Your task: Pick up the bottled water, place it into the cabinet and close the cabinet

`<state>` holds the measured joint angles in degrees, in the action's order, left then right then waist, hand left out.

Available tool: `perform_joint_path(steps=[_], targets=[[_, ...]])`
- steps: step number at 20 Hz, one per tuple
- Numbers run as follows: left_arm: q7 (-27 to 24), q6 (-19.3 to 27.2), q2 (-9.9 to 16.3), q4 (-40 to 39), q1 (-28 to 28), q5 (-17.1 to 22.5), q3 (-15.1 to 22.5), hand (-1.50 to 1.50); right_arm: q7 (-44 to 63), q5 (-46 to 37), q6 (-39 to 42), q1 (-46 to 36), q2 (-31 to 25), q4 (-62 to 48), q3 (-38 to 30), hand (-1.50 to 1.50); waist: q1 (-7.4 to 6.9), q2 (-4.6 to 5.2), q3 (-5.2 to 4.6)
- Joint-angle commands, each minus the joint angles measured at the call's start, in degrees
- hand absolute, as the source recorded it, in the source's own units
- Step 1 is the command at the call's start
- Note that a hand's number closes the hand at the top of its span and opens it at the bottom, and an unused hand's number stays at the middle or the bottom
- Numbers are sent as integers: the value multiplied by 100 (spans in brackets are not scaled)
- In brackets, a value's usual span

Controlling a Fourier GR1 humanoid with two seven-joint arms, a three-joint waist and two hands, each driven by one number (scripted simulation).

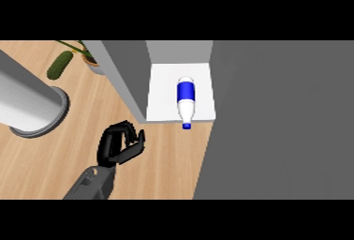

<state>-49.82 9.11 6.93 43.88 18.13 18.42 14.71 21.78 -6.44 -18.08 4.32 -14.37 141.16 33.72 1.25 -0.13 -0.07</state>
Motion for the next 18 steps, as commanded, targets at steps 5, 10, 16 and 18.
perform_joint_path(steps=[5,10,16,18], targets=[[1160,-223,-429,1076,219,106,216,150,119,-444,-62,387,-153,586,182,-150,-90,-16,9],[1730,236,-679,1590,492,32,240,150,-458,-126,-5,585,-272,439,-71,-150,-84,-3,11],[2527,798,-689,1779,1206,303,344,150,-296,14,79,811,-564,909,-62,-150,-29,-3,11],[2276,1218,-691,1420,1408,437,709,150,-329,-201,-67,597,-230,467,125,-150,-28,12,7]])
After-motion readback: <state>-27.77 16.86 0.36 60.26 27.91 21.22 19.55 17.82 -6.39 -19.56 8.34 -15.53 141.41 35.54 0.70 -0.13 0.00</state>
